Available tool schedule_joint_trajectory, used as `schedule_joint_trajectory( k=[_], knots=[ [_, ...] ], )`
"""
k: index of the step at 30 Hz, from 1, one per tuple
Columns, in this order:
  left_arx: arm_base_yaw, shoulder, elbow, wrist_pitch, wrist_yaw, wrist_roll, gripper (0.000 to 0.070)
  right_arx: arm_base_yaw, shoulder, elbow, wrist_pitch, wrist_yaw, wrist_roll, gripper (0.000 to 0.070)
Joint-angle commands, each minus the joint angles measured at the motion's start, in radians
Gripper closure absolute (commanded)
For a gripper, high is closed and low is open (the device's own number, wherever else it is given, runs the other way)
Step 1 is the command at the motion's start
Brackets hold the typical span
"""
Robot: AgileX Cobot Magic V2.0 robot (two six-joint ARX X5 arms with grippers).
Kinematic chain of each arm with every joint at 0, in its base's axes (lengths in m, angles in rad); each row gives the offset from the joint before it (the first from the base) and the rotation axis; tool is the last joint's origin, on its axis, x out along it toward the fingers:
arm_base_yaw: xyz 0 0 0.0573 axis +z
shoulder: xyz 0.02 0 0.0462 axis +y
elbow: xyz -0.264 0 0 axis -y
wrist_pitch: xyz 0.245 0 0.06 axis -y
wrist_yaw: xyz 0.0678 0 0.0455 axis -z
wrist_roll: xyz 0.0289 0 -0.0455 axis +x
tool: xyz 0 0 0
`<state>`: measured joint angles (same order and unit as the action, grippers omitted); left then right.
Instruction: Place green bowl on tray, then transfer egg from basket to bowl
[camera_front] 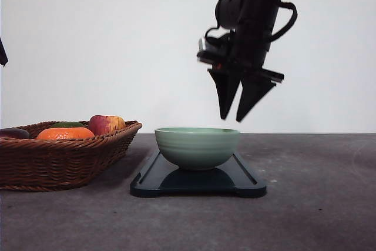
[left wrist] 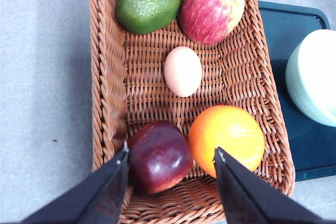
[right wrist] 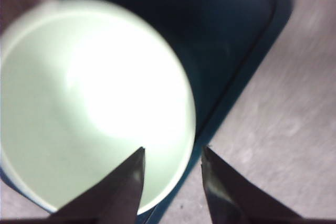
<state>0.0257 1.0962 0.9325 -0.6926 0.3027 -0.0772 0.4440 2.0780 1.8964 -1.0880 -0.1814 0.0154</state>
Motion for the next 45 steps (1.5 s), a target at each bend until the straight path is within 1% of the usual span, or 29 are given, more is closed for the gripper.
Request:
schedule_joint_trajectory(
  k=[1, 4, 6, 14, 21, 27, 32, 35, 38, 41, 45],
  knots=[
    [0.000, 0.008, 0.022, 0.007, 0.005, 0.010, 0.0385, 0.006, -0.029, 0.010, 0.022, 0.002, 0.008, 0.0489],
    [0.000, 0.008, 0.022, 0.006, 0.005, 0.010, 0.0385, 0.006, -0.098, -0.055, 0.106, 0.001, 0.007, 0.0490],
    [0.000, 0.008, 0.022, 0.004, 0.005, 0.010, 0.0385, 0.006, -0.155, -0.132, 0.187, -0.002, 0.006, 0.0490],
    [0.000, 0.008, 0.022, 0.009, 0.005, 0.010, 0.0385, 0.005, -0.424, -0.515, 0.509, -0.006, -0.005, 0.0491],
    [0.000, 0.008, 0.022, 0.012, 0.005, 0.006, 0.0385, 0.005, -0.659, -0.809, 0.682, -0.005, -0.005, 0.0491],
    [0.000, 0.008, 0.022, 0.013, 0.006, 0.005, 0.0385, 0.003, -0.856, -1.014, 0.733, -0.003, -0.005, 0.0491],
    [-0.004, 0.008, 0.022, 0.010, 0.006, 0.005, 0.0382, 0.003, -1.013, -1.156, 0.735, -0.002, -0.001, 0.0491],
    [-0.022, 0.008, 0.022, 0.005, 0.010, 0.001, 0.0378, 0.003, -1.092, -1.225, 0.736, 0.000, 0.007, 0.0491],
    [-0.052, 0.009, 0.028, 0.005, 0.009, -0.022, 0.0378, 0.003, -1.140, -1.256, 0.733, 0.005, 0.007, 0.0491],
    [-0.085, 0.026, 0.054, 0.008, -0.005, -0.040, 0.0379, 0.003, -1.148, -1.257, 0.730, 0.010, 0.008, 0.0491],
    [-0.136, 0.093, 0.117, 0.000, -0.084, -0.040, 0.0378, 0.004, -1.148, -1.257, 0.738, 0.009, 0.008, 0.0491]
  ],
)
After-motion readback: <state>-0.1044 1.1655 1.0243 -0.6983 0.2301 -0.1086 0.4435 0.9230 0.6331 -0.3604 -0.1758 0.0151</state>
